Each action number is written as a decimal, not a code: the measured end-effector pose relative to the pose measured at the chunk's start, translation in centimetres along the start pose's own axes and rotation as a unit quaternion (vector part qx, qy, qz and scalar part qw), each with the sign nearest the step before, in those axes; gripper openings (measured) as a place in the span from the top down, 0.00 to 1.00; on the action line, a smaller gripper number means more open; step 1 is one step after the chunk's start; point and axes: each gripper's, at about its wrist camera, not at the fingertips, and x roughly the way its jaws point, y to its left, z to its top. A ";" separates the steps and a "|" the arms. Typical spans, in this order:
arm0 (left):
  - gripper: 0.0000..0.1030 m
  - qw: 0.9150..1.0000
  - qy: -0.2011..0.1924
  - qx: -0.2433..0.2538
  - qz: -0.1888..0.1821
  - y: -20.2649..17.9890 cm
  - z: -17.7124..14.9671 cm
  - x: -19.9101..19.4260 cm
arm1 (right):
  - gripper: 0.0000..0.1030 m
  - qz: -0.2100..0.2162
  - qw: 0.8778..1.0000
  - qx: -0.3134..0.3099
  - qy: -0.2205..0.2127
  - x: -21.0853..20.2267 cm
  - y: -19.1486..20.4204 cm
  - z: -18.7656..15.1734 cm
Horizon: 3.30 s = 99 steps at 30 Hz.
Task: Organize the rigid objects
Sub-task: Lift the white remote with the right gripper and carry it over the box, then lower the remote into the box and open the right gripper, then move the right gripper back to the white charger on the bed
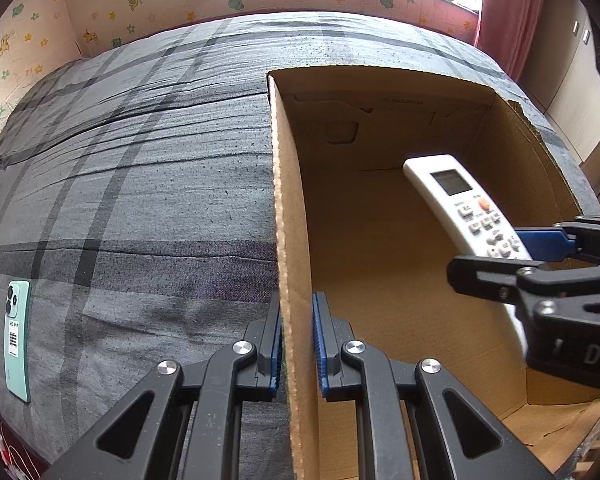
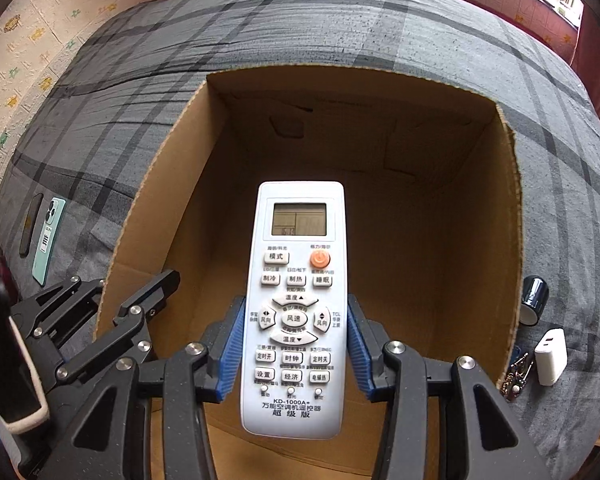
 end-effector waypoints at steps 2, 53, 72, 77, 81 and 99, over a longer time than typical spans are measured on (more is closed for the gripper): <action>0.86 1.000 0.000 0.003 0.003 -0.1 0.0 0.0 | 0.52 0.001 1.000 0.001 0.015 1.1 0.1 0.3; 0.86 1.000 0.005 0.005 0.015 -0.6 0.1 0.0 | 0.04 -0.074 0.995 0.008 -0.072 -6.1 -3.6 0.6; 0.86 1.000 0.004 0.004 0.018 -0.7 0.1 0.0 | 0.01 -0.121 0.986 0.089 -0.074 -10.6 -15.7 -3.5; 0.86 1.000 0.005 0.003 0.018 -0.8 0.1 0.0 | 0.01 -0.141 0.981 0.117 -0.061 -9.9 -19.2 -4.7; 0.86 1.000 0.004 0.005 0.020 -0.9 0.1 0.0 | 0.01 -0.142 0.979 0.140 -0.047 -8.6 -21.6 -5.7; 0.86 1.000 0.006 0.008 0.025 -1.1 0.1 0.0 | 0.01 -0.125 0.974 0.187 0.010 -1.4 -26.8 -7.9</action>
